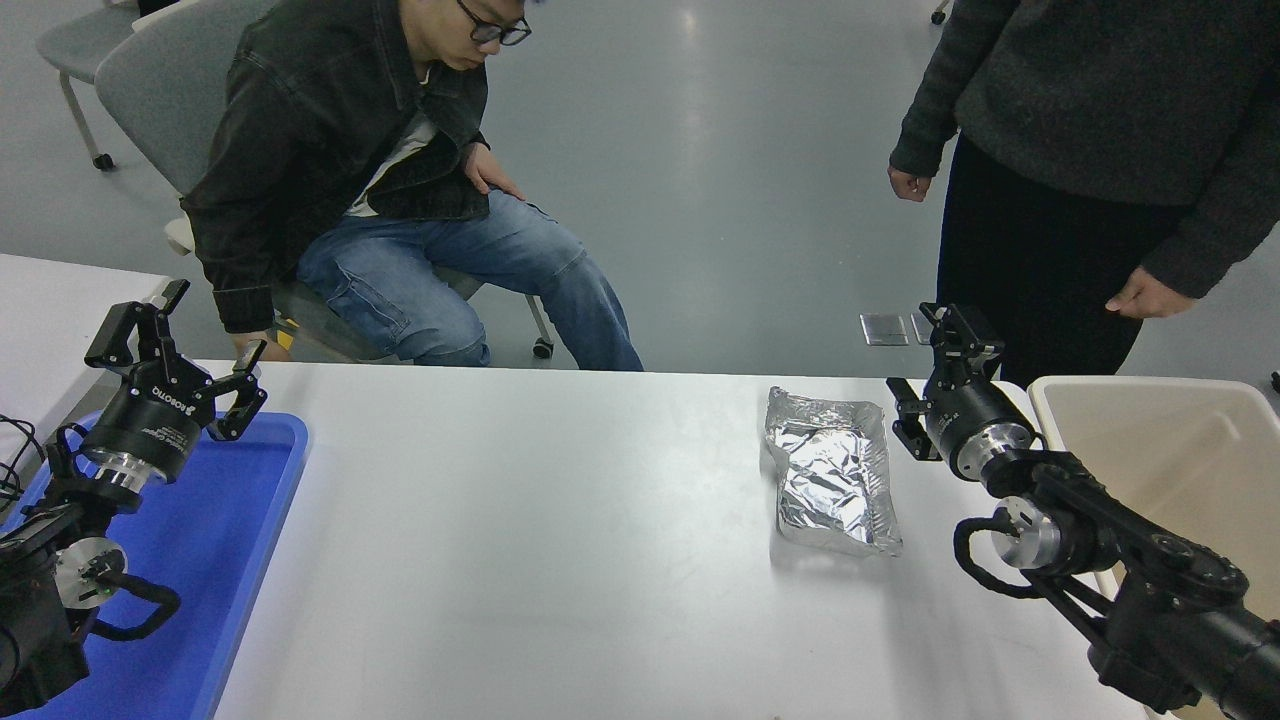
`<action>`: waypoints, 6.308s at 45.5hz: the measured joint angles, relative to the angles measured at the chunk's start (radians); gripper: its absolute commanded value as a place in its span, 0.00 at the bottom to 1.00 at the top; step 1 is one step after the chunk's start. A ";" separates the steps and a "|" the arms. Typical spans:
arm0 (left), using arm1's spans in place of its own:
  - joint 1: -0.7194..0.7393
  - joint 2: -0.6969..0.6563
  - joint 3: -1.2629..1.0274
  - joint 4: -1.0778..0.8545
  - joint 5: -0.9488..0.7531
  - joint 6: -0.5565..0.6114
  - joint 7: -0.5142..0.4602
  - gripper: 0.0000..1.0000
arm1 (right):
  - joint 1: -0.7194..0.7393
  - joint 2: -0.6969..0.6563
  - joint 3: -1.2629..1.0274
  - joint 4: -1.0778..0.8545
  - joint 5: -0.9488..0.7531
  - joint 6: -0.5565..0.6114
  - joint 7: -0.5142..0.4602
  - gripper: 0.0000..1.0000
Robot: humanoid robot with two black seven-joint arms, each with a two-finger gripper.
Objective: Clean the table surface
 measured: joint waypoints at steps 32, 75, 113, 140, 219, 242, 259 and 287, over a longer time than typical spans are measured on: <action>0.000 0.000 0.000 0.000 0.000 0.000 0.000 1.00 | 0.347 -0.433 -0.647 0.298 -0.217 0.061 -0.004 1.00; 0.000 0.000 0.000 -0.001 0.000 -0.001 0.000 1.00 | 0.449 -0.808 -1.044 0.680 -0.893 0.265 0.014 1.00; 0.000 0.000 0.000 -0.001 0.000 0.000 0.000 1.00 | 0.423 -0.589 -0.898 0.454 -0.635 0.202 -0.117 0.90; 0.000 0.000 0.000 0.000 0.000 0.000 0.000 1.00 | 0.337 -0.269 -0.882 0.134 -0.516 0.146 -0.127 0.89; 0.000 0.000 0.000 -0.001 0.000 0.000 0.000 1.00 | 0.299 -0.015 -0.900 -0.176 -0.514 0.205 -0.119 0.00; 0.000 0.000 0.000 -0.001 0.000 -0.001 0.000 1.00 | 0.390 -0.244 -0.906 0.066 -0.508 0.213 -0.119 0.00; 0.000 0.000 0.000 -0.001 0.000 -0.001 0.000 1.00 | 0.567 -0.603 -0.931 0.333 -0.513 0.330 -0.117 0.00; 0.000 0.000 0.000 -0.001 0.000 -0.001 0.000 1.00 | 0.820 -0.926 -0.922 0.444 -0.518 0.611 -0.116 0.00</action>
